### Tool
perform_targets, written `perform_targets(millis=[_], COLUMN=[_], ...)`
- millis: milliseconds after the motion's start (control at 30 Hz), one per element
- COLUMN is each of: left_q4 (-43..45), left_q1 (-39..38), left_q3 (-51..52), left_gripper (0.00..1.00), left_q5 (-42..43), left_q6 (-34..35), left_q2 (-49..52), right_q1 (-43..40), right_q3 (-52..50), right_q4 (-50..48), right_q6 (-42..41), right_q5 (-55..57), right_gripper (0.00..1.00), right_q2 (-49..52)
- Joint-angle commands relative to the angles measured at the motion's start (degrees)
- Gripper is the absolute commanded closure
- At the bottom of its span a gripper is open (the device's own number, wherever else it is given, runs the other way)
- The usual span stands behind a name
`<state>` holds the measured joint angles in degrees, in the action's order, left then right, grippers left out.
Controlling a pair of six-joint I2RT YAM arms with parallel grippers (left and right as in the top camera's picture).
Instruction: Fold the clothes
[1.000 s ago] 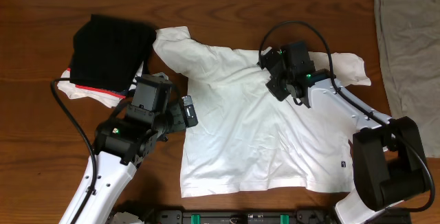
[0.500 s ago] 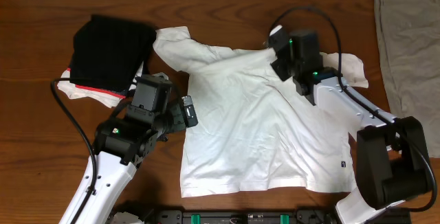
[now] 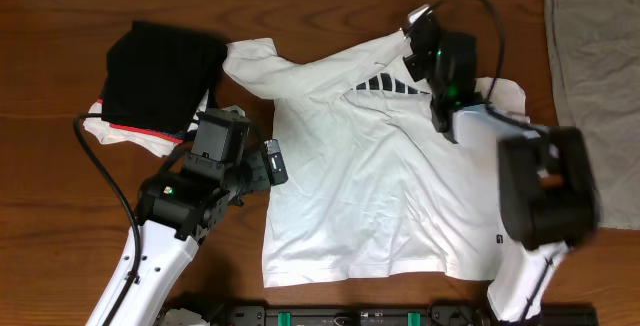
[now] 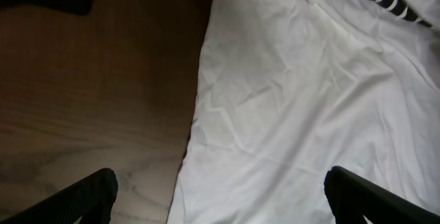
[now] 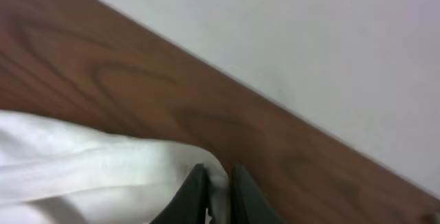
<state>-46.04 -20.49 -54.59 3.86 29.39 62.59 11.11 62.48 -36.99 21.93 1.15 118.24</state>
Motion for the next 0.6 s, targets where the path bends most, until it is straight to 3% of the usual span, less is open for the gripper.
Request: perform_targets(millis=[0, 200, 400, 567], left_q4=[-0.13, -0.13, -0.13, -0.13], left_q1=[0.22, 0.22, 0.22, 0.22], left_q3=[-0.42, -0.42, -0.42, -0.42], left_gripper=[0.02, 0.02, 0.02, 0.02], left_q5=[-0.94, -0.94, -0.92, -0.94], left_q6=[0.07, 0.07, 0.07, 0.07], left_q2=[0.0, 0.0, 0.0, 0.0], right_q1=[-1.4, -3.32, -4.09, -4.09], right_q3=[2.45, 13.73, 22.97, 30.88], right_q4=[-4.07, -1.14, 11.34, 33.73], right_q6=[-0.94, -6.86, -9.73, -9.7], right_q5=[0.7, 5.53, 6.32, 5.92], right_gripper=[0.91, 0.93, 0.89, 0.6], right_q2=[7.82, 15.82, 11.08, 2.14])
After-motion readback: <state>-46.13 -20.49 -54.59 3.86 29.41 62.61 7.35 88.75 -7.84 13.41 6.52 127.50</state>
